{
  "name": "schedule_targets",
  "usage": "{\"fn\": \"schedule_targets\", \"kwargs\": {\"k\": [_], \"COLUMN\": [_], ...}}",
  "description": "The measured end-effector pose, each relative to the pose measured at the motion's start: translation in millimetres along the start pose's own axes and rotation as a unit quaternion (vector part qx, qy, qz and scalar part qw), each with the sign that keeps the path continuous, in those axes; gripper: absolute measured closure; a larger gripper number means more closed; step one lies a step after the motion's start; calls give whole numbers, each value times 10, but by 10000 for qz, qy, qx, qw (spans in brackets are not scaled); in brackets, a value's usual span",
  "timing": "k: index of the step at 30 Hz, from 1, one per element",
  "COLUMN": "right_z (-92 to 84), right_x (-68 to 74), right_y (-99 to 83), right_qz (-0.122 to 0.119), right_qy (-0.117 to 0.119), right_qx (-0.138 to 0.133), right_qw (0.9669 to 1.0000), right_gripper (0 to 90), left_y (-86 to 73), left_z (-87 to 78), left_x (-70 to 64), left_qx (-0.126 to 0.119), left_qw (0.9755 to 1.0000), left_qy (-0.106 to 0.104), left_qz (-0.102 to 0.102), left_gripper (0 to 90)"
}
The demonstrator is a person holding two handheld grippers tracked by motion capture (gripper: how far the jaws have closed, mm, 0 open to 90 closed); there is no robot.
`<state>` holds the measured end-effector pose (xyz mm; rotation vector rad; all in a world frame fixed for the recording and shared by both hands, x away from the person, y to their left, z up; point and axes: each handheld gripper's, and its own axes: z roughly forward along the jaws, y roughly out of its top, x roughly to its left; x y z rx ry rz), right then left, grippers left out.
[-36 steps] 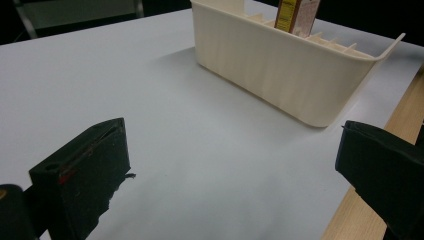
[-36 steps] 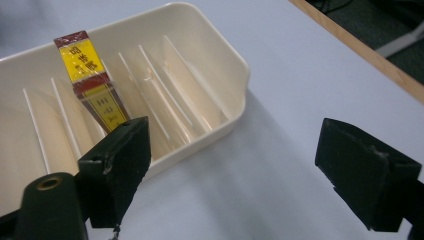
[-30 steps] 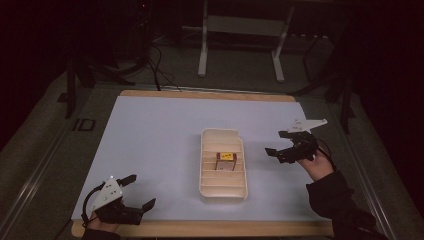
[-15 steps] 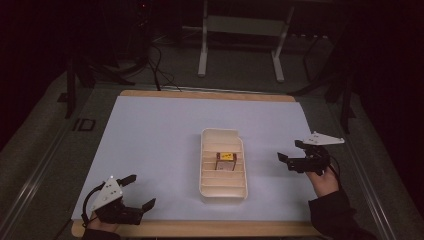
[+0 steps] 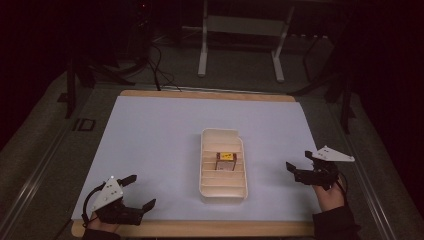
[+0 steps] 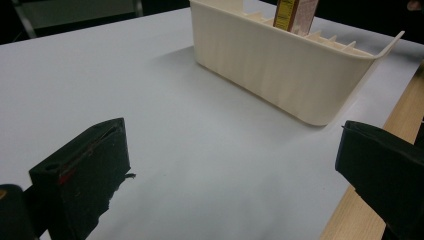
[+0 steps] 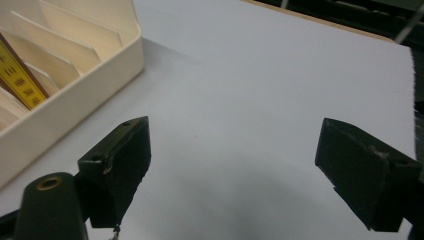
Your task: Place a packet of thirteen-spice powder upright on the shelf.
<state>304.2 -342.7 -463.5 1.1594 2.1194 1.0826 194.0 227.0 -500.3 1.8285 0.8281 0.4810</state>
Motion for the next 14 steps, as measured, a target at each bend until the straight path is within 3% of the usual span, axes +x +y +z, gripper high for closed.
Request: {"fn": "schedule_targets", "kwargs": {"k": [4,9,14], "right_z": [-28,-59,-25], "right_x": [-8,-44,-31], "right_y": [-85,-102,-119], "right_qz": [75,191,150], "right_qy": [-9,-49,-31], "right_qx": [40,-131,-23], "right_qw": [10000,9997,9999], "right_gripper": [147,147,147], "left_y": [0,0,3], "left_z": [-4,1,7], "left_x": [3,0,6], "left_qx": [0,3,5], "left_qw": [10000,10000,10000], "left_qy": [3,6,16], "left_qz": [-2,-1,-10], "left_gripper": [11,11,11]}}
